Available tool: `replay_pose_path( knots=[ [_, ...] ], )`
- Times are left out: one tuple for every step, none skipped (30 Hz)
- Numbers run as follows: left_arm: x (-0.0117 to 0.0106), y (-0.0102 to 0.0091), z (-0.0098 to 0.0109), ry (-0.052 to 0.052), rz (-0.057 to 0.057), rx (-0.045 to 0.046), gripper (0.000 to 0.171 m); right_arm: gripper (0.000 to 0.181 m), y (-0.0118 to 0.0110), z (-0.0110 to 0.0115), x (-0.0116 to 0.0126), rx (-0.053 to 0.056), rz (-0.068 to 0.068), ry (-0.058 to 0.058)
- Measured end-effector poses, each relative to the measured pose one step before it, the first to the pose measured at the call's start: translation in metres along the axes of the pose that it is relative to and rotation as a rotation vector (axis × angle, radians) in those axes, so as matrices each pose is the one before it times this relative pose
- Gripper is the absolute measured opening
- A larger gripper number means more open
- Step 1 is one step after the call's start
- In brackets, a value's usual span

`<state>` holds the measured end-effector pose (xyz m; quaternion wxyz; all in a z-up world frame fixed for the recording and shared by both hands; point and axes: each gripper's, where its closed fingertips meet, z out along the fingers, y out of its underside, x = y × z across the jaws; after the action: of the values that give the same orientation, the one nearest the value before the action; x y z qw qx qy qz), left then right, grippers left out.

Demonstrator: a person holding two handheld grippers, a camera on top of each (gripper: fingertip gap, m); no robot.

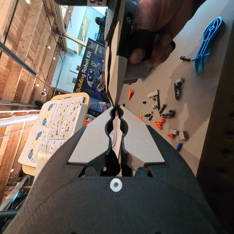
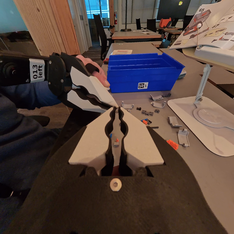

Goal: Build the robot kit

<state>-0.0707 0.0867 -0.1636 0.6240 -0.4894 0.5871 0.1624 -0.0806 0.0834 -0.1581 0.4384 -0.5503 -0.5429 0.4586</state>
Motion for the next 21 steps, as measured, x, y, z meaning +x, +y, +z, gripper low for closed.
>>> replay_pose_path(
  knots=[
    [0.00028,0.00045,0.00005,0.0024,0.0084,-0.00595,0.001,0.001,0.00022,0.00006,0.0003,-0.0041,-0.0092,0.0061],
    [-0.00005,0.00005,0.00002,0.0019,0.0051,-0.00348,0.001,0.002,0.00041,0.00007,-0.00013,-0.0064,-0.0158,0.0068],
    [0.00071,0.00019,-0.0001,0.0068,0.0101,-0.00396,0.001,0.002,0.00137,0.00014,-0.00027,-0.0148,-0.023,0.0071],
    [0.00175,0.00045,0.00022,0.011,0.0134,-0.00633,0.001,0.002,0.00137,0.00015,-0.00018,-0.0145,-0.0194,0.0067],
    [0.00059,0.00023,0.00034,0.0019,0.0119,-0.00557,0.001,0.002,0.0005,-0.00018,0.00001,-0.0068,-0.0105,0.0047],
    [0.00035,-0.00014,0.00038,0.0021,0.0072,-0.00371,0.001,0.001,0.00089,-0.00007,-0.00025,-0.0066,-0.0048,0.0001],
    [0.00136,0.00027,0.00037,0.0089,0.0058,-0.00402,0.001,0.001,0.00141,-0.00007,-0.00004,-0.0089,-0.0028,-0.0016],
    [0.00073,0.0002,0.00049,0.0037,0.0034,-0.00266,0.001,0.001,0.00076,0.00003,0.0002,-0.0054,-0.0012,0.0002],
    [0.00039,0.00014,0.00048,0.001,-0.0015,0.00048,0.001,0.001,0.00073,-0.00006,0.00004,-0.0042,-0.0018,0.0002],
    [0.00089,0.00021,0.00035,0.0053,-0.0057,0.00248,0.001,0.001,0.00083,0.00005,0.00005,-0.0045,-0.004,-0.0001],
    [0.0006,0.00021,0.00038,0.0057,-0.0109,0.00297,0.001,0.001,0.00048,0.00015,0.00023,-0.0018,-0.0026,0.0012],
    [0.00006,0.00036,0.00031,0.0019,-0.0139,0.00163,0.001,0.001,-0.00001,-0.00005,0.00051,0.0014,0.003,0.0009],
    [-0.00023,0.00019,0.00029,-0.0009,-0.0116,0.00215,0.002,0.001,-0.0001,-0.00025,0.00005,0.0027,0.0055,-0.0033],
    [-0.00004,-0.00024,-0.00025,-0.0006,-0.007,0.00366,0.002,0.001,-0.00016,-0.00038,-0.00015,0.0026,0.0037,-0.0049],
    [-0.00049,0.00002,-0.00045,-0.0029,-0.0068,0.00203,0.003,0.001,-0.00047,-0.00055,0.0006,0.0048,0.0043,-0.0014],
    [-0.00068,0.00065,-0.00039,-0.0027,-0.01,0.00027,0.004,0.001,-0.00096,-0.00086,0.00041,0.007,0.0068,-0.0031],
    [-0.00004,0.00064,-0.00051,0.0019,-0.0097,0.00048,0.006,0.001,-0.00077,-0.00073,0.00002,0.0058,0.0081,-0.0065],
    [-0.00034,0.0005,-0.00073,-0.0005,-0.0046,0.00163,0.007,0.001,-0.00045,-0.00066,0.00026,0.0037,0.0059,-0.0037],
    [-0.00071,0.00068,-0.00075,-0.0031,-0.0027,-0.00048,0.007,0.001,0.00004,-0.00052,0.00041,0.001,0.0016,-0.0019],
    [-0.00051,0.00123,-0.00084,-0.0001,-0.0045,-0.00298,0.007,0.001,0.00001,-0.00041,-0.00009,0.0,-0.0001,-0.0043],
    [-0.00055,0.00126,-0.0008,0.0012,-0.0066,-0.00297,0.008,0.001,-0.00018,-0.00033,-0.00032,0.0023,0.0028,-0.0058]
  ],
)
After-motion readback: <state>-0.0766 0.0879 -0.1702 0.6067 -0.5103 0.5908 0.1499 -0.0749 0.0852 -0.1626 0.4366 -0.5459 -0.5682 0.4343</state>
